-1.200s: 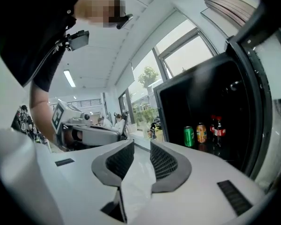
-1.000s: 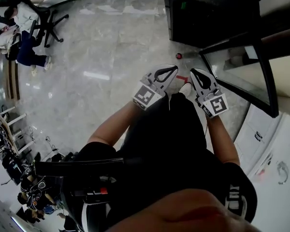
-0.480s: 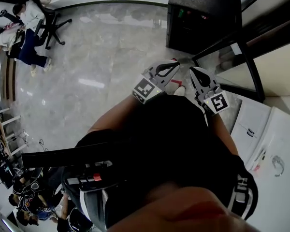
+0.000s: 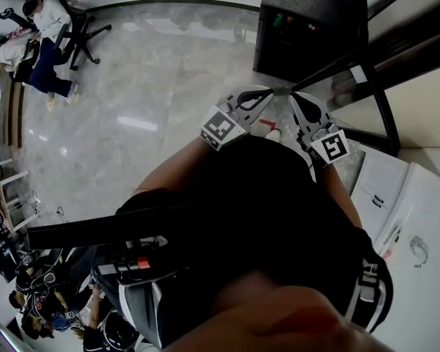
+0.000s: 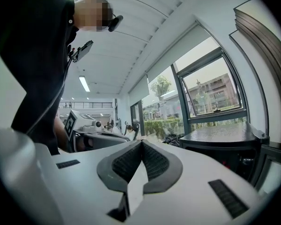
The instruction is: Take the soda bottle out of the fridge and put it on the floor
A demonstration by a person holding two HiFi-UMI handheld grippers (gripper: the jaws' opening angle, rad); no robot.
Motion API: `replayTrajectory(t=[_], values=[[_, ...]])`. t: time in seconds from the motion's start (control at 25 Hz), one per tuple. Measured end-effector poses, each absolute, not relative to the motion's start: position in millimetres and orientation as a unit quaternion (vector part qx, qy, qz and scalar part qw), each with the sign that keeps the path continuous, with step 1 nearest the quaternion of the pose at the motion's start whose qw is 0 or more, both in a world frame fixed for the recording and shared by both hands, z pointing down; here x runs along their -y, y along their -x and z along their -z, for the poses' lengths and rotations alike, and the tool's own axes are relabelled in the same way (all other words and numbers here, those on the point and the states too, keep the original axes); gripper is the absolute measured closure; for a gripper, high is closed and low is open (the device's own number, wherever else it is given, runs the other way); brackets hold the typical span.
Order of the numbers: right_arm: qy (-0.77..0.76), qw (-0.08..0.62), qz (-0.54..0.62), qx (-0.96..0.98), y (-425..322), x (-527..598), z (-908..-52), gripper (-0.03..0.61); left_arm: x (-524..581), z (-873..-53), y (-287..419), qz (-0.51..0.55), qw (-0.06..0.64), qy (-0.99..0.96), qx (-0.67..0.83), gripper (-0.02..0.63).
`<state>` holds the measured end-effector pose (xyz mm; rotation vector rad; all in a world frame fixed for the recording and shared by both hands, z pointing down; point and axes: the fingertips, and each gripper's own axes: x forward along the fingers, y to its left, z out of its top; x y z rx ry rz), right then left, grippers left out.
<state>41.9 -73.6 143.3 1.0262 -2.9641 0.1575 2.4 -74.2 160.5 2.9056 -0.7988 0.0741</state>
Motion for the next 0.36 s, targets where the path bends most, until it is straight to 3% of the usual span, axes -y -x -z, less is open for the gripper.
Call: replayTrajectory(t=[0.36], values=[[-0.320, 0.007, -0.042, 0.946, -34.5, 73.7, -142.5, 0.567, 78.0, -152.5, -6.4, -0.024, 0.053, -0.966, 0.253, 0.612]])
